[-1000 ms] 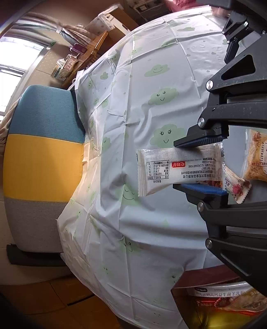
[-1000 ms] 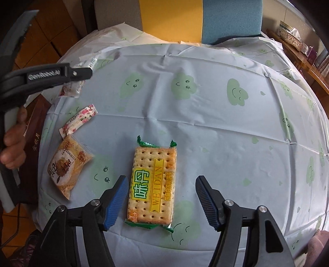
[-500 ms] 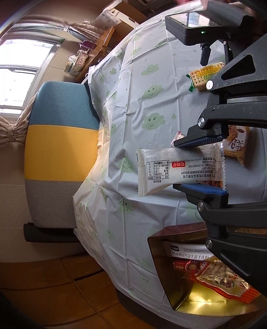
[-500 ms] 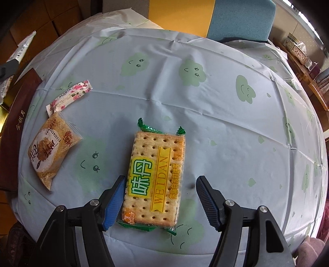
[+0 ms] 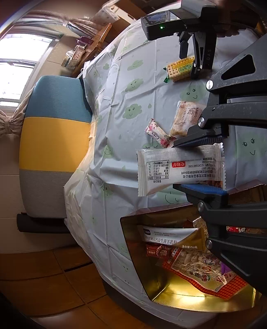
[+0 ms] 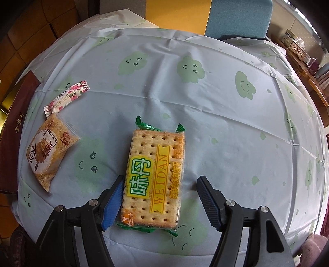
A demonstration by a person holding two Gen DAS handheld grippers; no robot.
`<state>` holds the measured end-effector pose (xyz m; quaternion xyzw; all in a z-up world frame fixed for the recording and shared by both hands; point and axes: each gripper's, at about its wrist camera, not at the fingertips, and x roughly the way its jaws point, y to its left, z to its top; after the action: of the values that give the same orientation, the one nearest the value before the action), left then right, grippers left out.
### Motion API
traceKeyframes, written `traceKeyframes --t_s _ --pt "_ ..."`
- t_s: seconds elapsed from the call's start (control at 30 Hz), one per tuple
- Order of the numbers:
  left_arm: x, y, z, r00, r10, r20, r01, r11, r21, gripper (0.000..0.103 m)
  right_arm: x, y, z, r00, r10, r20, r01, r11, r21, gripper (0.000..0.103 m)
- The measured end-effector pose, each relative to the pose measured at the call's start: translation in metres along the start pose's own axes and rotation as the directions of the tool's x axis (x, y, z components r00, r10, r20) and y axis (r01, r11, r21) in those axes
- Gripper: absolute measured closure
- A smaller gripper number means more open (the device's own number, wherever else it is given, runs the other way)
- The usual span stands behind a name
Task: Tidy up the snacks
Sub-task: 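Lift the white sachet with the left gripper while the right gripper moves over the WEIDAN cracker pack, then carry the white sachet into the gold tin and release it while the right gripper grasps the WEIDAN pack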
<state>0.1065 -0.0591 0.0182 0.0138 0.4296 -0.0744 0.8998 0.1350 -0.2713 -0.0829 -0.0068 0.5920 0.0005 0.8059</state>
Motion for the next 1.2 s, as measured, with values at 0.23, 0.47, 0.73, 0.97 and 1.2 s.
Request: traceKeyframes --t_s 0.23,0.47,0.73,0.97,1.2 --pt "-0.004 -0.003 -0.013 1.000 -0.003 -0.010 0.003 1.000 0.014 0.070 0.010 -0.013 0.004 1.000 -0.022 0.001 0.022 1.000 0.019 0.021" --pt "-0.005 -0.006 -0.021 1.000 -0.005 -0.022 0.005 0.999 0.031 0.070 0.015 -0.030 0.006 0.999 -0.035 -0.002 0.035 0.998 0.050 0.014" --pt "-0.006 -0.006 -0.030 0.999 -0.006 -0.033 0.007 0.999 0.033 0.070 0.017 -0.030 0.001 0.999 -0.039 0.012 0.038 0.999 0.031 0.014" --pt "-0.006 -0.008 -0.036 0.999 -0.012 -0.041 0.014 0.999 0.042 0.070 0.011 -0.022 -0.002 0.999 -0.038 0.014 0.038 0.999 0.018 0.018" --pt "-0.006 -0.012 -0.042 0.999 -0.021 -0.045 0.024 0.998 0.055 0.070 0.008 -0.012 -0.004 1.000 -0.017 0.013 0.017 1.000 0.002 0.029"
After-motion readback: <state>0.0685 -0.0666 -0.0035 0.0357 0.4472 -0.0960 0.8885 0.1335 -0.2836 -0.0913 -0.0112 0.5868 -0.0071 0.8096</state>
